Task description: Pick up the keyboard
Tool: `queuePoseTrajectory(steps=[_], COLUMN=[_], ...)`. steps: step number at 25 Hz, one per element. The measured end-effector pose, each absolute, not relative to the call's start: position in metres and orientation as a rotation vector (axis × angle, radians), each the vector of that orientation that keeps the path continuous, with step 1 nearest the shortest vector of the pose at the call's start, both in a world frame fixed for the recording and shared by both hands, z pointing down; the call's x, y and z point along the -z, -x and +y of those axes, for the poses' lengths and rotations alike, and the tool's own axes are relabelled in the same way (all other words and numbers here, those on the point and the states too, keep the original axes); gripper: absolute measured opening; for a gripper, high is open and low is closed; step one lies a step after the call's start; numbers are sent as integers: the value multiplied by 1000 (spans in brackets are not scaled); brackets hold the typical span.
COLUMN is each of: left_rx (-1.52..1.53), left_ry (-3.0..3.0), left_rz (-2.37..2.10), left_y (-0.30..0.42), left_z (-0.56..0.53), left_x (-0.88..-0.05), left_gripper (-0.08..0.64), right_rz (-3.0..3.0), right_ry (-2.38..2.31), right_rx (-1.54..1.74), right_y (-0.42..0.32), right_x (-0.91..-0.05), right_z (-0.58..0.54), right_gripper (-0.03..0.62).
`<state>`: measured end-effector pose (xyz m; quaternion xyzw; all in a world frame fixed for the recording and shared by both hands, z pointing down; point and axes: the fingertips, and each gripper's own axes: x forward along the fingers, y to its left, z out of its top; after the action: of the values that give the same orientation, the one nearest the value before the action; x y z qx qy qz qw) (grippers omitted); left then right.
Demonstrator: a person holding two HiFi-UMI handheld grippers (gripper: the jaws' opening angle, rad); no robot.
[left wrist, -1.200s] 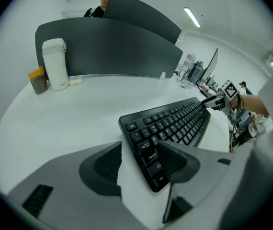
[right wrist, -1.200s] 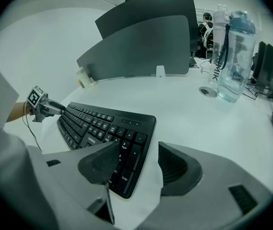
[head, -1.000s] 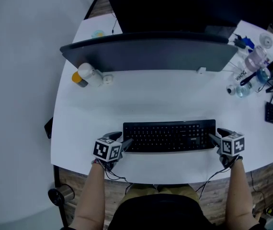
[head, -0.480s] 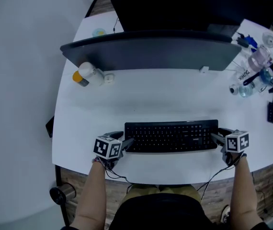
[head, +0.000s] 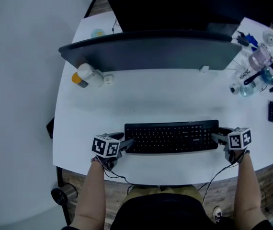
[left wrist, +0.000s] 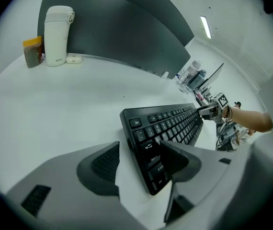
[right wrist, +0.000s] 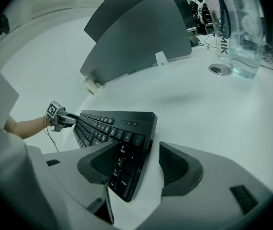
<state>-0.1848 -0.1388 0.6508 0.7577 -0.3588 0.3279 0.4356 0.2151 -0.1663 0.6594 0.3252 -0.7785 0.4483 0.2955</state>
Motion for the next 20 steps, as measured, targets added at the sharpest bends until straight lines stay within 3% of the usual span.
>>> queuePoseTrajectory(steps=[20], left_rx=[-381], left_ry=[-1822], left_rz=[-642], left_y=[173], left_z=[-156], left_x=[-641], left_gripper=[246], right_rz=[-2189], right_ry=[-679], right_rx=[-1428], right_y=[-208], right_x=[-653], right_z=[-172], right_gripper=[239])
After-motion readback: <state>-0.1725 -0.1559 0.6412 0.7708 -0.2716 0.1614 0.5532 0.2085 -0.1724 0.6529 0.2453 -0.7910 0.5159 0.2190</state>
